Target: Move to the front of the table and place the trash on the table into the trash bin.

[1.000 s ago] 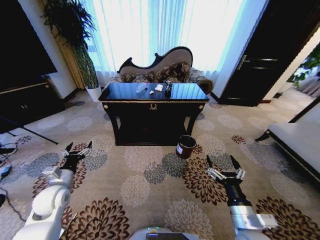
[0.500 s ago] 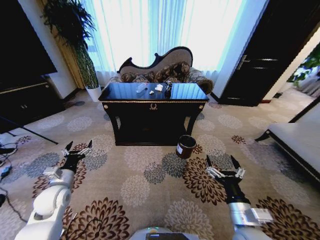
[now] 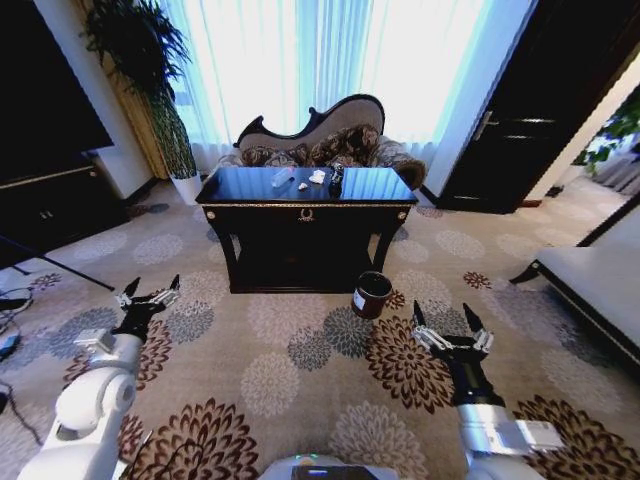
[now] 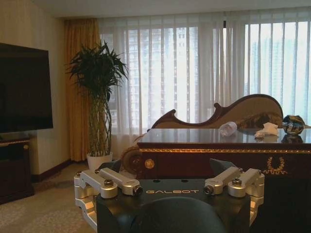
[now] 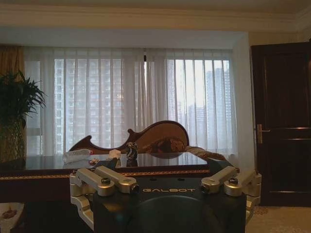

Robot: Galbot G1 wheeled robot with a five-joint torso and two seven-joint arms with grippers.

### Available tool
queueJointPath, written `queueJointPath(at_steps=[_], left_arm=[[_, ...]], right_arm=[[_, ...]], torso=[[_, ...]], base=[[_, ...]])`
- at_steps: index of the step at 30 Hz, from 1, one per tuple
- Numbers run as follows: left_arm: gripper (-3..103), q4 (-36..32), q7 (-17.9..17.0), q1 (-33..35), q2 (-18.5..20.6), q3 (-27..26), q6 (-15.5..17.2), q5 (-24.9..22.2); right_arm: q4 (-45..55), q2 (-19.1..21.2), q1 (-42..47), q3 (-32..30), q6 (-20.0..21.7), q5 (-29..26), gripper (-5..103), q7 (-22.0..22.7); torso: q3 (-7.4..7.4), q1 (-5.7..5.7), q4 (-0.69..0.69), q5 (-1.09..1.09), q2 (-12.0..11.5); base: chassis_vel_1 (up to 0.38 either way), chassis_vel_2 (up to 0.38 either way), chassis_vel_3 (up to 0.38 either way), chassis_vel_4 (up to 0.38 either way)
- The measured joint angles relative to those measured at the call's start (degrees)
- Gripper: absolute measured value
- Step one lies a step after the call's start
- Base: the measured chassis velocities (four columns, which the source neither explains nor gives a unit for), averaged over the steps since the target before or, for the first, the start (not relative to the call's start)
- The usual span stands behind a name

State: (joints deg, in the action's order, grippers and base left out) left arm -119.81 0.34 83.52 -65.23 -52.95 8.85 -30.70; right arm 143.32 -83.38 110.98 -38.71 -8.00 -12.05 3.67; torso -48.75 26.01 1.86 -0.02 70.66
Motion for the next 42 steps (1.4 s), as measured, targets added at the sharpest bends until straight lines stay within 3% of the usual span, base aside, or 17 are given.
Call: queueJointPath(at_steps=[42], left_arm=[[100, -3.1, 0.0, 0.3, -0.8, -1.0, 0.8, -2.1]], right_arm=[[-0.1, -5.7, 0.6, 4.7, -2.0, 1.4, 100, -0.2]], torso=[[0.0, 0.0, 0.0, 0.0, 0.0]], base=[[-0.157, 0.155, 0.157, -0.155]])
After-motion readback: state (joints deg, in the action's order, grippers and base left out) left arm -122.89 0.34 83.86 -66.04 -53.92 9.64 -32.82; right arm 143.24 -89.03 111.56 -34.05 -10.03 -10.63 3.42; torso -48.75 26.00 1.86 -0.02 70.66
